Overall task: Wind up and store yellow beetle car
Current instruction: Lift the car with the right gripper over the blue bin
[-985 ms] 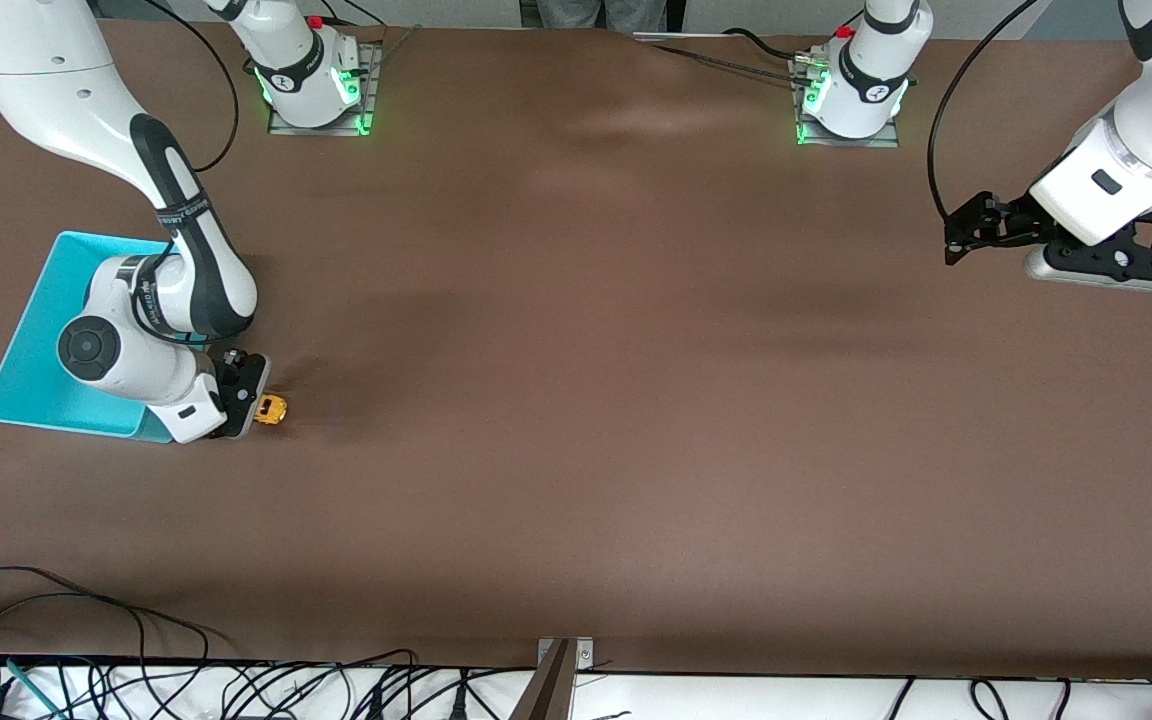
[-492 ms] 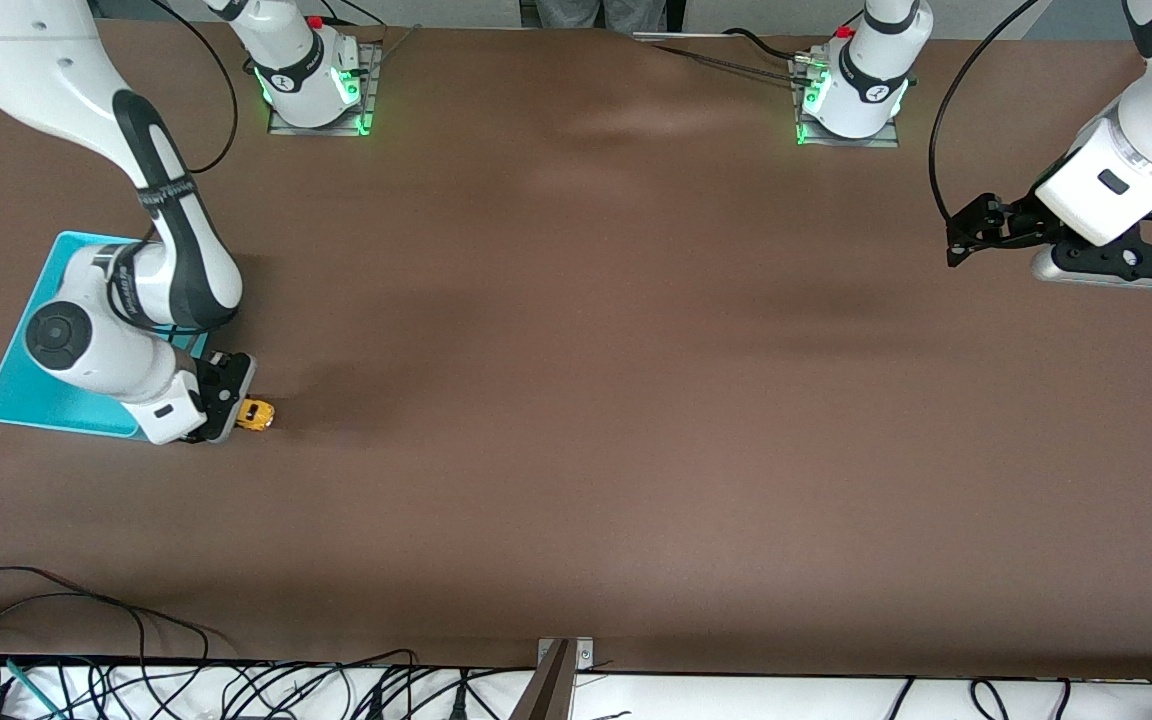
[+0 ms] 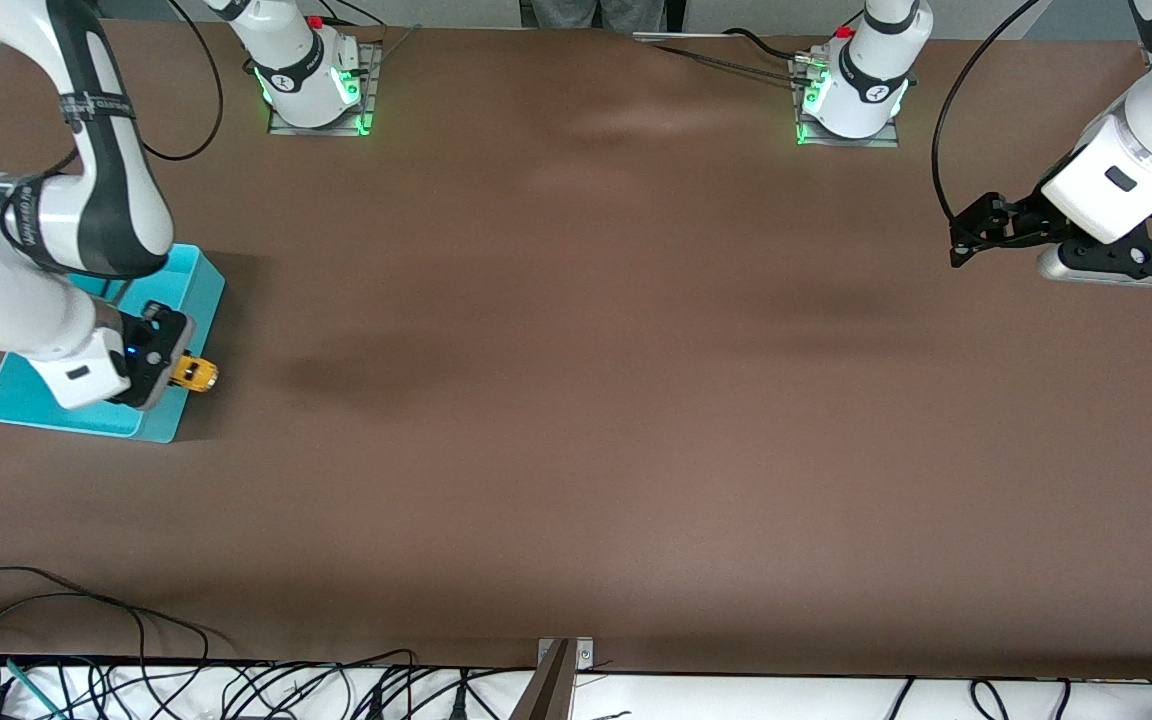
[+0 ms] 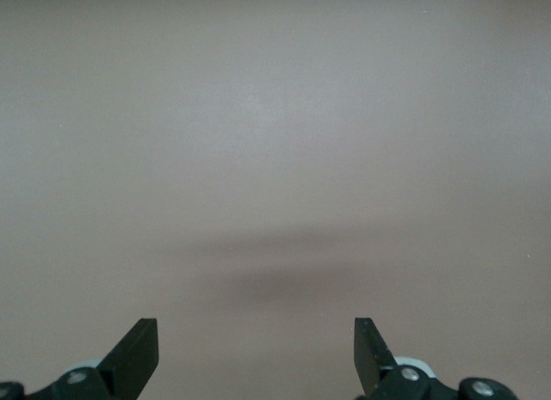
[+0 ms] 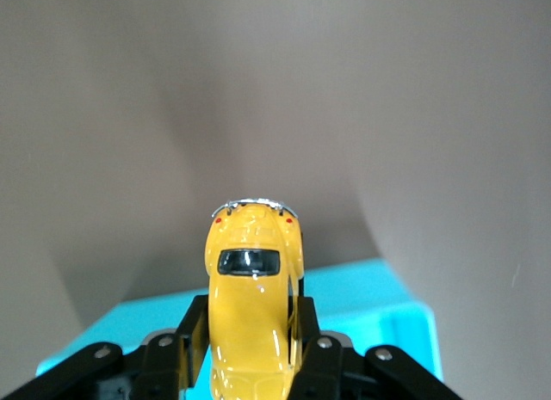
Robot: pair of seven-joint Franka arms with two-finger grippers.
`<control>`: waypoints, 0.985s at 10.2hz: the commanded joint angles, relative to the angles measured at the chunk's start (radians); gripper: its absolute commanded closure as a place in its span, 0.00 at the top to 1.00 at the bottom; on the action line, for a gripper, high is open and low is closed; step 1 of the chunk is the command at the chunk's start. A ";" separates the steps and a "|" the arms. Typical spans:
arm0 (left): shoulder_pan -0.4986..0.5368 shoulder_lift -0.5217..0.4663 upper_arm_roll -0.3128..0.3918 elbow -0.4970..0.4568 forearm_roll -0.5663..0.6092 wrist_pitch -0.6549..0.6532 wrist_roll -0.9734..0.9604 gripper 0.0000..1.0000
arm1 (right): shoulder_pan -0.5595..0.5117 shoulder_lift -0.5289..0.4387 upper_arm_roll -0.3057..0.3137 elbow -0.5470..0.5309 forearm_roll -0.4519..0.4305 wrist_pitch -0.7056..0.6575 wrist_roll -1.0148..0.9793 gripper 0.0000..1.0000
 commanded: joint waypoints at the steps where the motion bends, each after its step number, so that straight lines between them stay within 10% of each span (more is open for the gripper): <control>1: 0.006 0.012 -0.002 0.028 -0.015 -0.004 -0.008 1.00 | 0.001 -0.078 -0.082 -0.135 -0.045 0.067 -0.005 0.00; 10: 0.006 0.014 -0.002 0.030 -0.015 -0.004 -0.006 1.00 | -0.057 0.026 -0.226 -0.368 -0.039 0.494 -0.123 0.00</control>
